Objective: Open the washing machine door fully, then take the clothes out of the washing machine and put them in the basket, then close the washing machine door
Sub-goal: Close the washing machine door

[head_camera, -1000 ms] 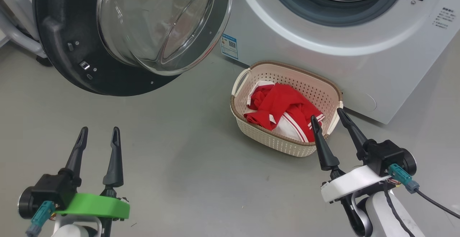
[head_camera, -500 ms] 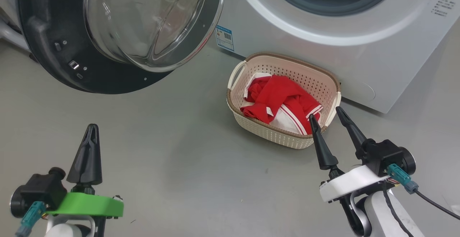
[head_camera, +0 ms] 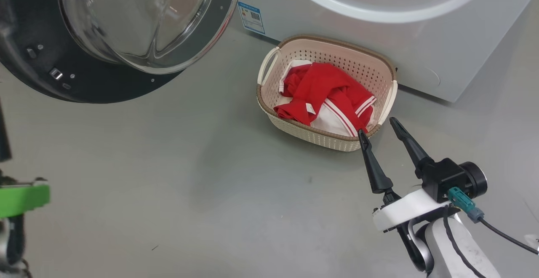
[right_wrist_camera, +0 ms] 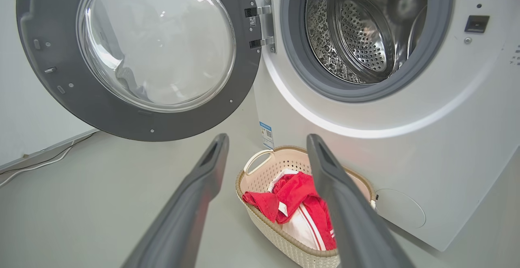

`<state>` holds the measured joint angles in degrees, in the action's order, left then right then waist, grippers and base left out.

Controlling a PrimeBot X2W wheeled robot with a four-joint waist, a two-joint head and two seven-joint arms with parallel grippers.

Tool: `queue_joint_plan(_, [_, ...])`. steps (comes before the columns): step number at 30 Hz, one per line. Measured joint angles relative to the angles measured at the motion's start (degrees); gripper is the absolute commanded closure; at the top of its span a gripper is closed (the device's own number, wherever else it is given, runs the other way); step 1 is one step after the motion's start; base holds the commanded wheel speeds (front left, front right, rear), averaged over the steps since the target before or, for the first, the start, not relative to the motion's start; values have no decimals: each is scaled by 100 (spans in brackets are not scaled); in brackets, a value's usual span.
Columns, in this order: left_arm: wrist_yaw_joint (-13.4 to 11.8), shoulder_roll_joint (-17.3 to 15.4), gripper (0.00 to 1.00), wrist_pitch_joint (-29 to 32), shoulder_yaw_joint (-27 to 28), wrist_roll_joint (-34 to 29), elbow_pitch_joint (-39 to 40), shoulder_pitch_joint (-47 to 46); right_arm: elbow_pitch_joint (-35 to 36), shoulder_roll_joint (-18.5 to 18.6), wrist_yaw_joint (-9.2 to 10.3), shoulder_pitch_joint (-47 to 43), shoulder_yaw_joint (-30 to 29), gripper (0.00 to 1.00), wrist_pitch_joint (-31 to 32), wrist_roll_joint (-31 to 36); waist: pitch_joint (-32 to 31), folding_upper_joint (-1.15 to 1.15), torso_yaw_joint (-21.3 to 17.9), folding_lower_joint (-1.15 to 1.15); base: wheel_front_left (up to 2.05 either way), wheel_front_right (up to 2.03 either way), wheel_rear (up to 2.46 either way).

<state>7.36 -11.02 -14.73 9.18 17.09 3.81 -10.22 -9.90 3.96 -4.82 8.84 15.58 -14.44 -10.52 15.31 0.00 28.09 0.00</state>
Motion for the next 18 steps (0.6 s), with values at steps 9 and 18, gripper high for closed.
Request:
queue_joint_plan(9, [0,-1324,100,-5,770,319,-38,-880,-3,67,-1,249,82,0,0,62,347,0,-234,0,0,0,0])
queue_joint_plan(18, [0,-1984,100,120,1401,1187,-1272,-1673,-161,56,-9,289,207,0,0,103,522,0,-571,0,0,0,0])
